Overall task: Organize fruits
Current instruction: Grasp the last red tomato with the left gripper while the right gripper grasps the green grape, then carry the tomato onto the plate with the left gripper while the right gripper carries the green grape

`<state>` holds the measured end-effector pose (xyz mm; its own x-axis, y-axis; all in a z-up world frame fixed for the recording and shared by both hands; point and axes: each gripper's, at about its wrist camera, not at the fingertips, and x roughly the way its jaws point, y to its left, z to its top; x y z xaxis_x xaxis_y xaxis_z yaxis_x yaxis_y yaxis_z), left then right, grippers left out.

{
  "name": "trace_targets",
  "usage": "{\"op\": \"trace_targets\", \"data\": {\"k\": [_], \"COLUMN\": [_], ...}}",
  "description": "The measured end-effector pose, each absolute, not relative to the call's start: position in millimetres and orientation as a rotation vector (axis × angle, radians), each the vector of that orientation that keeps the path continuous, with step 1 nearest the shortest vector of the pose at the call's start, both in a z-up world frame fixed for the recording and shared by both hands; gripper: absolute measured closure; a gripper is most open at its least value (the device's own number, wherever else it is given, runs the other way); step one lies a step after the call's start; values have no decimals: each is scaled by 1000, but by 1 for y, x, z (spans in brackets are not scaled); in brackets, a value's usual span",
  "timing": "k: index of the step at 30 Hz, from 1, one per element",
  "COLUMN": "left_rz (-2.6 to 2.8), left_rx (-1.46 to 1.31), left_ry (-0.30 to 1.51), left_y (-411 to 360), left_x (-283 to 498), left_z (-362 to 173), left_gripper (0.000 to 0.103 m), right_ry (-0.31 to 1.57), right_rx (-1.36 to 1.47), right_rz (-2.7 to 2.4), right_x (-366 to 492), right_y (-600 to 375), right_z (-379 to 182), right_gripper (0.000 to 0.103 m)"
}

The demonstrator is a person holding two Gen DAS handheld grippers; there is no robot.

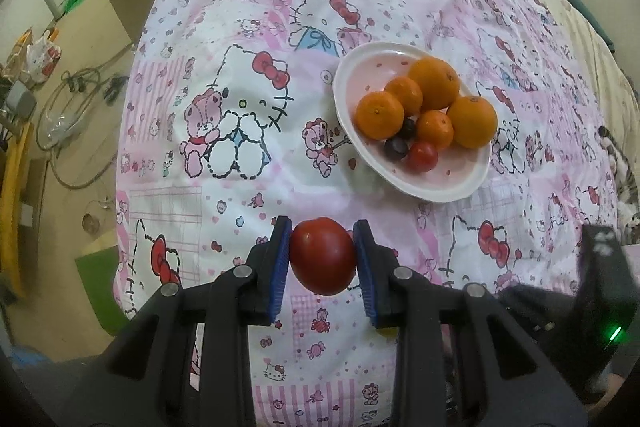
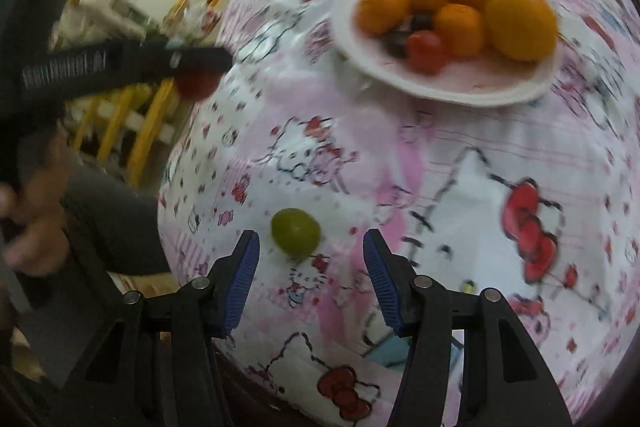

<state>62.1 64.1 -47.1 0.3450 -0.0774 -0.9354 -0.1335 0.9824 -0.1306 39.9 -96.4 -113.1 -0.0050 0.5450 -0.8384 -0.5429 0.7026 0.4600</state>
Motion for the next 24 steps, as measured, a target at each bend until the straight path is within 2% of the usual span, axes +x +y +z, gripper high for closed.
{"op": "trace_targets", "data": {"k": [7, 14, 24], "left_rz": [35, 43, 50], "left_rx": [-220, -228, -219], "left_ry": [1227, 1230, 1226], "left_y": [72, 75, 69], "left_x": [58, 58, 62], "left_z": [-49, -51, -51], "left_gripper": [76, 76, 76], "right_ry": [1288, 1226, 1194], "right_rx": [-185, -262, -135], "right_rz": [892, 890, 885], "right_x": [28, 25, 35], "right_y": [-58, -49, -77], "right_z": [-126, -128, -107], "right_gripper": [48, 72, 73]}}
